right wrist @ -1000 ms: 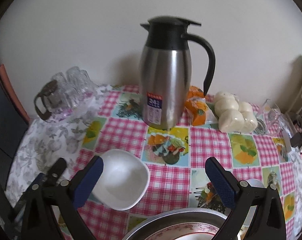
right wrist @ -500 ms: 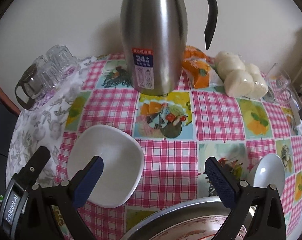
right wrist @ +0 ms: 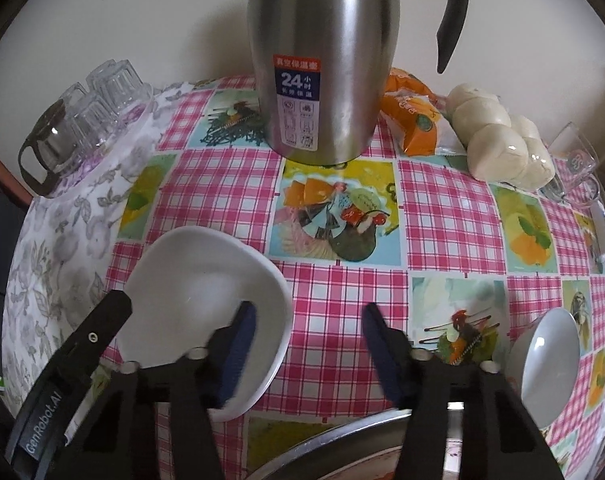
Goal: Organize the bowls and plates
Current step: 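Close both tools on the rim of the white square bowl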
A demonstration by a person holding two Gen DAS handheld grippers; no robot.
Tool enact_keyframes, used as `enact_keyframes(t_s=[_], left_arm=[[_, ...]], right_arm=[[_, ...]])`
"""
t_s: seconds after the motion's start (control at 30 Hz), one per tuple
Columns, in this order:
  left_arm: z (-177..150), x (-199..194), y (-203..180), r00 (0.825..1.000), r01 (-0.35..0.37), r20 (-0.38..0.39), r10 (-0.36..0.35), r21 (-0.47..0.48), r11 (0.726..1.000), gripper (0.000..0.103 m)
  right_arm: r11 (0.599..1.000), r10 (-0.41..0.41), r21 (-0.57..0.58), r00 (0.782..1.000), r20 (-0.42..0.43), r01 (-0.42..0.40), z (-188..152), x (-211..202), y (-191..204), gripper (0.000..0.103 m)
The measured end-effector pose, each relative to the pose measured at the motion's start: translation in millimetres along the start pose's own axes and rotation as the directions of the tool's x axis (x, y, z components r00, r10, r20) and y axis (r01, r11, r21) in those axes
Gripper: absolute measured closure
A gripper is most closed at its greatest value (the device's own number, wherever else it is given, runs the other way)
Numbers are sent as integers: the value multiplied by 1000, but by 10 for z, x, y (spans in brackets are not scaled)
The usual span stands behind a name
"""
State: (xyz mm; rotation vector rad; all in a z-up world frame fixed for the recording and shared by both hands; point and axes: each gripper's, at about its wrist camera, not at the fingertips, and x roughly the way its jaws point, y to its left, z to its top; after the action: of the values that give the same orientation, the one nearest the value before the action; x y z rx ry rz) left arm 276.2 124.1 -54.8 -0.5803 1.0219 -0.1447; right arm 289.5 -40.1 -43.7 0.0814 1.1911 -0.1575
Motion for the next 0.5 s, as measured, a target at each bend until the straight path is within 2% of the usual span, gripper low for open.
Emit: enact_keyframes(t_s=[0.03,0.2,0.27,0.37,0.5], left_arm=[[-3,4,-3,1000,2,-6,-2,0,1000,51],[-33,68,-39,999,14,-44,-13,14,1000,68],[-47,93,-52,998,8,-59,-7,20,1000,80],[-70,125,-70,997,10,-76,-8,28,1000,87],[-81,132,-83,997,5,-79,-2,41,999,88]], right_arm=[[1000,5,1,1000,-5,-5,-1,12,5,58],[1000,24,-1,999,-23,-24,-15,54,35,73],[1000,25,-1,999,-27,-25,-21,67,43,81],[999,33,-6,999,-34,-34,-33,76,59,87],[999,36,-19,998,-43,-37,-51,88,99,92]])
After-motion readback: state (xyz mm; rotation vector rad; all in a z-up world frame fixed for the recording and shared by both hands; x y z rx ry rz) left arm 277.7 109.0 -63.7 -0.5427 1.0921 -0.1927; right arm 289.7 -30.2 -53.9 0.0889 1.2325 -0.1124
